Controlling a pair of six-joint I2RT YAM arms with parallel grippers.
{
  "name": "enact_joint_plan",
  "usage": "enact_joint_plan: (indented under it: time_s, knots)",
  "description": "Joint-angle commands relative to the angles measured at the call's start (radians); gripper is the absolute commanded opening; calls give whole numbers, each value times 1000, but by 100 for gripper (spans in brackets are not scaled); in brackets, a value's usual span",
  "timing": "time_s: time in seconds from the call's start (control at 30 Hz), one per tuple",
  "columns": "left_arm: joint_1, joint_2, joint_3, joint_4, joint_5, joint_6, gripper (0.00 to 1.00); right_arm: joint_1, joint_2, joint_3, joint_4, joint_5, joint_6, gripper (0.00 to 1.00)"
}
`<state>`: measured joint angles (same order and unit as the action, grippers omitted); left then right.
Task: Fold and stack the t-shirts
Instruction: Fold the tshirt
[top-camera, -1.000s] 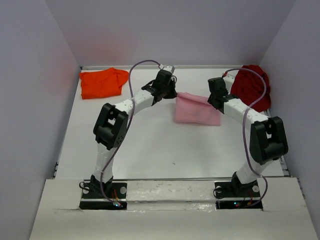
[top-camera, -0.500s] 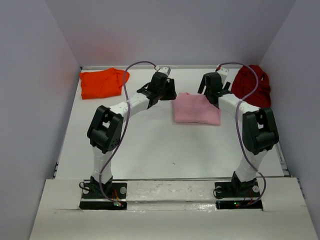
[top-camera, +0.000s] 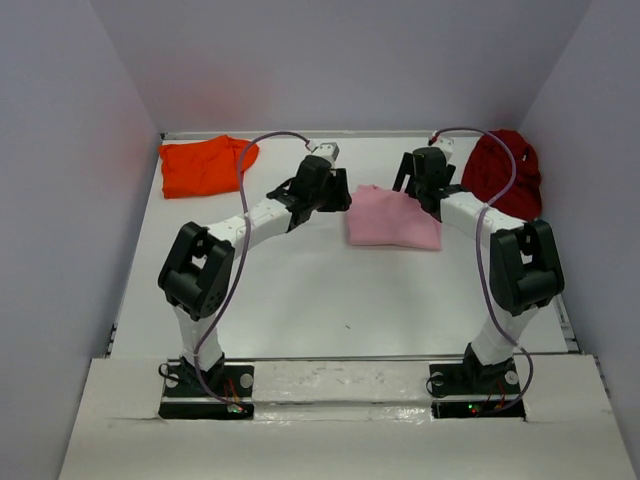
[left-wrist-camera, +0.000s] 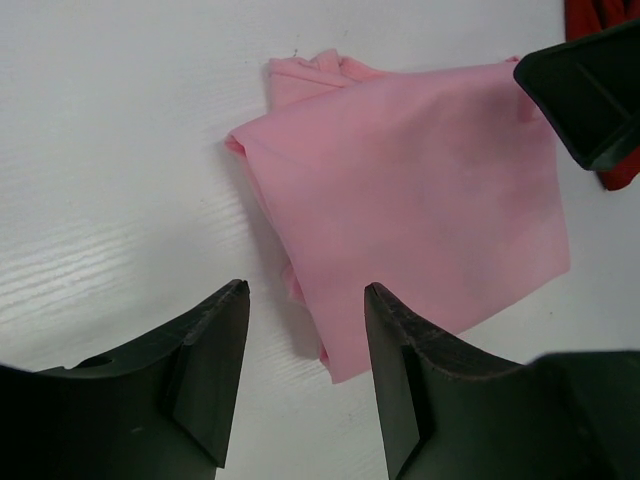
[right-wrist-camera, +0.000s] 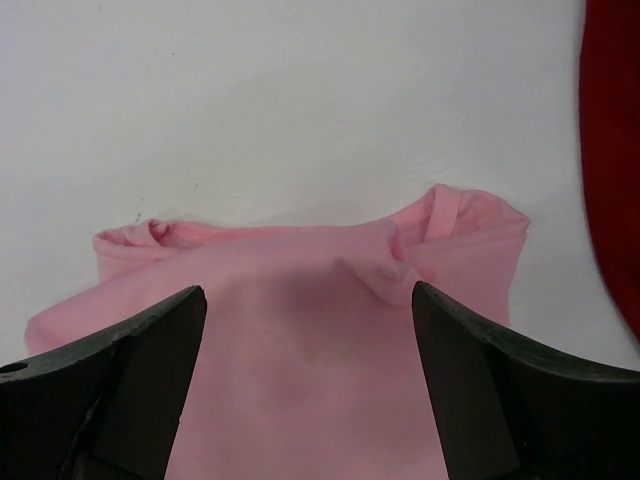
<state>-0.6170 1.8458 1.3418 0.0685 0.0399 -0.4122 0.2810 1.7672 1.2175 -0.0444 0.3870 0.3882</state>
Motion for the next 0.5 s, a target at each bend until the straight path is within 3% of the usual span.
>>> enact_joint_plan:
  time_s: [0.0,0.47]
  knots:
    - [-15,-106,-36,43,-3,6,59,-6,66,63,35,-7,-22,88]
    - [-27,-350,-157,16,-29,64,59,-26,190,171,18,47,-34,83]
